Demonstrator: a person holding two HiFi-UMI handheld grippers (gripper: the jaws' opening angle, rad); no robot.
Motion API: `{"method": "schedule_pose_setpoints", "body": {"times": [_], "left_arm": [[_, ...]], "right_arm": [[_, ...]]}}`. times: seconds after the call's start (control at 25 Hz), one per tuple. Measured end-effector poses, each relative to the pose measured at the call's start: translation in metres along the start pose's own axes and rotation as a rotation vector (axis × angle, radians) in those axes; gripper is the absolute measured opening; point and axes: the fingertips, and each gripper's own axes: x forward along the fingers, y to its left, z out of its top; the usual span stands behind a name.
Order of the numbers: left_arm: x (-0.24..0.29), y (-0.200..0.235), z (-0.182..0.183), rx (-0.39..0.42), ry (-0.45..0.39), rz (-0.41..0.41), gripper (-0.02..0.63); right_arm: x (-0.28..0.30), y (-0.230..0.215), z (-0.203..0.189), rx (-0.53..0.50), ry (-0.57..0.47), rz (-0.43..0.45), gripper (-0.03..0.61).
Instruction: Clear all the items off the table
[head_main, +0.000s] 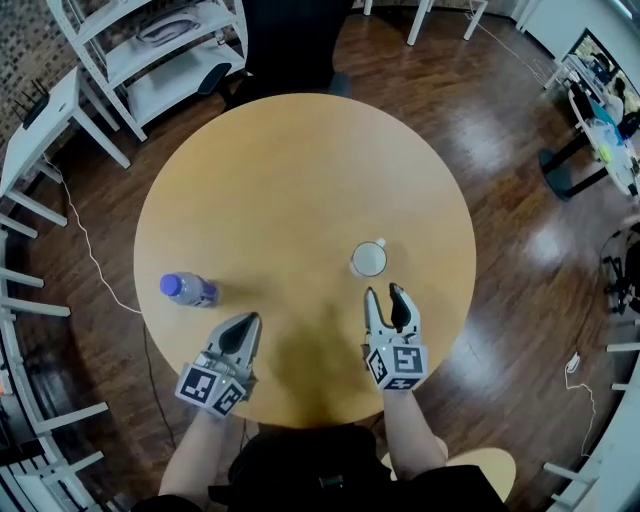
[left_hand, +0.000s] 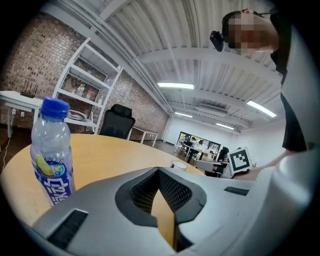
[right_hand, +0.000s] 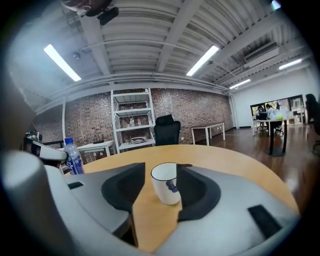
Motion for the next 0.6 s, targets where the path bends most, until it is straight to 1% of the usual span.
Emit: {"method": "schedule_pose_setpoints", "body": {"times": [0.04, 0.08, 0.32, 0.36, 0.4, 0.44, 0.52, 0.56, 0.6], "left_arm": [[-0.004, -0.002, 0.005, 0.004, -0.011, -0.009, 0.002], [-0.009, -0.003, 0.009, 0.006, -0.021, -0.016, 0.002], [-0.044, 0.000, 0.027, 0.009, -0.081, -0.055, 0.002], [-0.050, 0.001, 0.028, 0.008, -0.089, -0.060, 0.002], [-0.055, 0.002, 0.029, 0.009, -0.097, -0.065, 0.002], [-0.058, 0.002, 0.029, 0.015, -0.104, -0.072, 0.002], [-0.065, 0.000, 0.032, 0.029, -0.113, -0.088, 0.002], [-0.068, -0.001, 0.033, 0.035, -0.117, -0.096, 0.002], [-0.071, -0.001, 0.034, 0.040, -0.120, -0.104, 0.002]], "right_arm": [[-0.008, 0.000, 0.005, -0.014, -0.007, -0.006, 0.181], [-0.016, 0.001, 0.010, -0.030, -0.013, -0.012, 0.169], [-0.068, 0.024, 0.056, -0.144, -0.105, -0.038, 0.169], [-0.076, 0.028, 0.061, -0.160, -0.116, -0.047, 0.144], [-0.084, 0.029, 0.065, -0.168, -0.124, -0.059, 0.105], [-0.091, 0.029, 0.068, -0.169, -0.134, -0.076, 0.101], [-0.107, 0.028, 0.073, -0.155, -0.167, -0.111, 0.025], [-0.115, 0.030, 0.074, -0.146, -0.183, -0.124, 0.005], [-0.122, 0.032, 0.075, -0.140, -0.197, -0.133, 0.005]]}}
